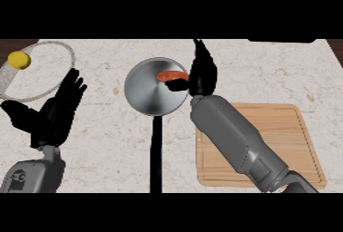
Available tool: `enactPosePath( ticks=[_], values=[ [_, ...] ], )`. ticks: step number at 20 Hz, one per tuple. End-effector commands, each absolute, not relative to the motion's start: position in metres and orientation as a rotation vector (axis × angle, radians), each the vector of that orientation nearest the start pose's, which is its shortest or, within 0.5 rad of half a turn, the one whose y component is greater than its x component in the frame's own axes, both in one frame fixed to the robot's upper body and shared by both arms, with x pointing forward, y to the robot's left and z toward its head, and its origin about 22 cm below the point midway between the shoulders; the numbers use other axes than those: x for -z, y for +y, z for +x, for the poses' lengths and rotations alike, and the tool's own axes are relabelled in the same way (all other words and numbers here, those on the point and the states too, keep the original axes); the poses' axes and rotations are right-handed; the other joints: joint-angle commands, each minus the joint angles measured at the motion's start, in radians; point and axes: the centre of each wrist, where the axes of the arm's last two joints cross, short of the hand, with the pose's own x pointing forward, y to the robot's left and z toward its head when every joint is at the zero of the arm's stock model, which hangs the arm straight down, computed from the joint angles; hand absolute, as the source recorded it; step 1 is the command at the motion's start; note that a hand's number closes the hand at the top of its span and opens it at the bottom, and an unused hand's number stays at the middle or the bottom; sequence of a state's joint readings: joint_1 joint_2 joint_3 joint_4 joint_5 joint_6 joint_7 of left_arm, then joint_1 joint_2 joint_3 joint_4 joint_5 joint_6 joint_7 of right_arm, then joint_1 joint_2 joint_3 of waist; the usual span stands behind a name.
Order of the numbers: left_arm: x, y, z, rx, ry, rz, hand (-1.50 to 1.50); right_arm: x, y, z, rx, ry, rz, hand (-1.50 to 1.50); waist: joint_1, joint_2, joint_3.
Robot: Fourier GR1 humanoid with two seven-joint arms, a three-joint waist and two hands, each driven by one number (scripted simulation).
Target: Pick the sweet potato from the cutting board and place it in the pan
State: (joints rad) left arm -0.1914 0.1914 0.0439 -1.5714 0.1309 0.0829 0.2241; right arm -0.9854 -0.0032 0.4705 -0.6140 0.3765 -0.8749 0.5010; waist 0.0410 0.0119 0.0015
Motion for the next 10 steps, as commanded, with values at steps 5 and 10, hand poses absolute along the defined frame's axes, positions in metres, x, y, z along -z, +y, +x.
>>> enactPosePath(
  ticks=[5,10],
  values=[
    [-0.053,0.280,0.276,-0.071,-1.520,0.104,0.00,-0.054,-0.089,0.359,-0.026,-1.654,-0.578,-1.50,-0.060,-0.020,0.000],
    [-0.062,0.270,0.273,-0.064,-1.525,0.108,0.00,-0.043,-0.126,0.314,-0.022,-1.695,-0.400,-1.50,-0.060,-0.019,0.000]
  ],
)
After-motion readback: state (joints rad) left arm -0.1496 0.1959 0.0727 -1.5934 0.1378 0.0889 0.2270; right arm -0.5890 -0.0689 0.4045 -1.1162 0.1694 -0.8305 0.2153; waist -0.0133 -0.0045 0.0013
